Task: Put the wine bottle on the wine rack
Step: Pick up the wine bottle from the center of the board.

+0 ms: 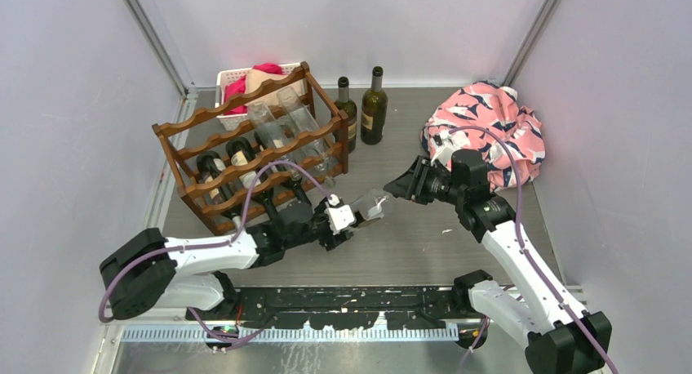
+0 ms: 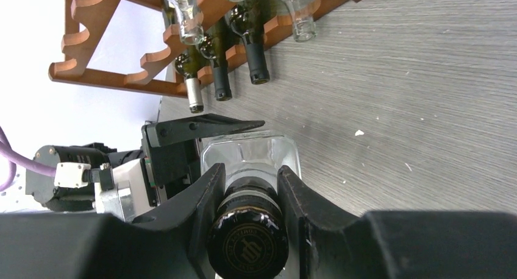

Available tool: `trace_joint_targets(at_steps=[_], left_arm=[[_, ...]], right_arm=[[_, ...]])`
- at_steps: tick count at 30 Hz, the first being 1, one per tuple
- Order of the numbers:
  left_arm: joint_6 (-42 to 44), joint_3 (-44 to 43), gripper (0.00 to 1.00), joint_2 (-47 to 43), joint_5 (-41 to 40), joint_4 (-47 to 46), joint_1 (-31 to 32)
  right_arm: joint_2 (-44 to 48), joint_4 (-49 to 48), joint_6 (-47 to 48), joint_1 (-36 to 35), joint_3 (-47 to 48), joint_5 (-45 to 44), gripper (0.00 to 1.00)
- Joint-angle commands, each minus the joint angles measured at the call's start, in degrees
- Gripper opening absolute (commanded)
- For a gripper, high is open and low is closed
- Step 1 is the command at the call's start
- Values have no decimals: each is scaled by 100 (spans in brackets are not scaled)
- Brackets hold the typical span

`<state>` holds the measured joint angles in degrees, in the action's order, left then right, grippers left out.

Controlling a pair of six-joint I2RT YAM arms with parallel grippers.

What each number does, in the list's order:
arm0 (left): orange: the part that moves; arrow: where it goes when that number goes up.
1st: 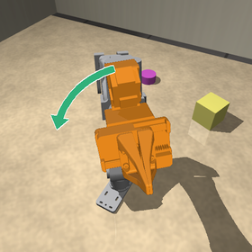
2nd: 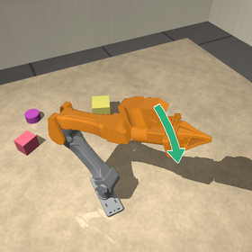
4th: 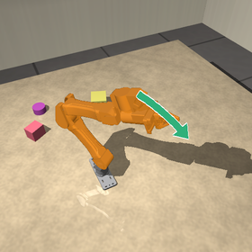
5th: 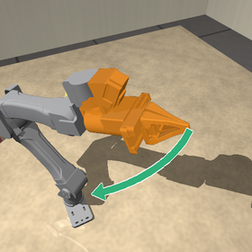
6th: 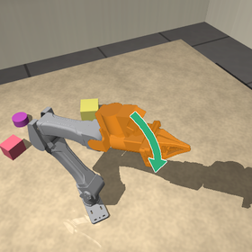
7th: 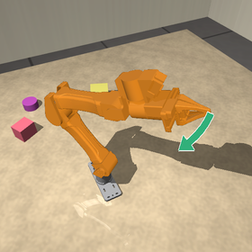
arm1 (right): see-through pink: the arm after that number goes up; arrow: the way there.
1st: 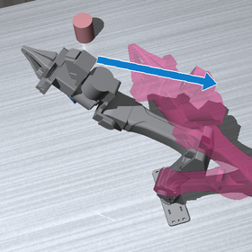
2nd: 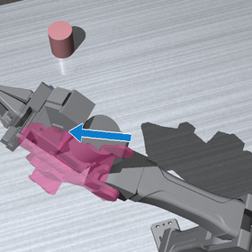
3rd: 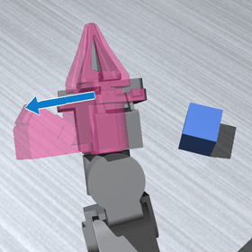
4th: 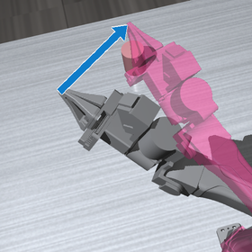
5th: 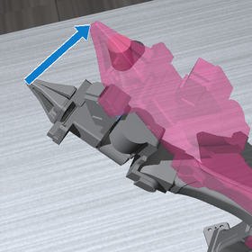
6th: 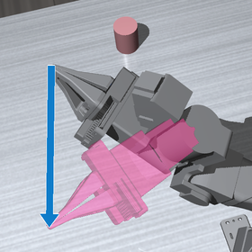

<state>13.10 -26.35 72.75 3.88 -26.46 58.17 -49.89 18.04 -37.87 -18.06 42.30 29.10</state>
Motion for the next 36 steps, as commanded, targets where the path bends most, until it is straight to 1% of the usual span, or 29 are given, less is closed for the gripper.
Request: trace_joint_targets(at_steps=[1, 3, 5, 6, 7, 9, 12, 15, 18, 20, 23, 27, 31, 36], left_arm=[[715, -415, 0, -562, 855, 1140, -146], [989, -610, 0, -786, 1144, 1980, -265], [1223, -781, 0, -1011, 1380, 2648, -410], [1373, -917, 0, -1121, 1500, 3169, -490], [1563, -1022, 0, -1211, 1582, 3543, -557], [1868, -1260, 0, -1385, 1736, 4237, -656], [2270, -1641, 0, -1505, 1809, 5145, -736], [2754, -1881, 0, -1568, 2069, 5801, -842], [3142, -2025, 0, -1527, 2298, 6247, -992], [3315, -2106, 0, -1474, 2431, 6465, -1122], [3424, -2137, 0, -1476, 2645, 6570, -1325], [3482, -2104, 0, -1598, 2998, 6522, -1491], [3474, -2157, 0, -1607, 3290, 6570, -1575], [3452, -2214, 0, -1667, 3435, 6607, -1598]], right_arm=[[-54, -736, -235, -1, 184, 805, 37], [-81, -636, -137, -4, 201, 928, 60], [-65, -509, -33, -4, 212, 1020, 78], [-58, -398, 63, -4, 237, 1043, 85], [-50, -246, 171, -4, 271, 1061, 89], [-73, 123, 410, -1, 354, 1133, 94], [-153, 543, 712, -4, 441, 1313, 97], [-291, 821, 936, -5, 461, 1633, 97], [-473, 1224, 1338, -128, 532, 1820, 97], [-544, 1502, 1630, -324, 580, 1740, 97], [-576, 1688, 1904, -802, 553, 1423, 97], [-272, 1609, 2251, -1282, 357, 1190, 98], [-221, 1649, 2513, -1368, 304, 1142, 100], [-649, 1873, 2788, -1555, 447, 1056, 100]])
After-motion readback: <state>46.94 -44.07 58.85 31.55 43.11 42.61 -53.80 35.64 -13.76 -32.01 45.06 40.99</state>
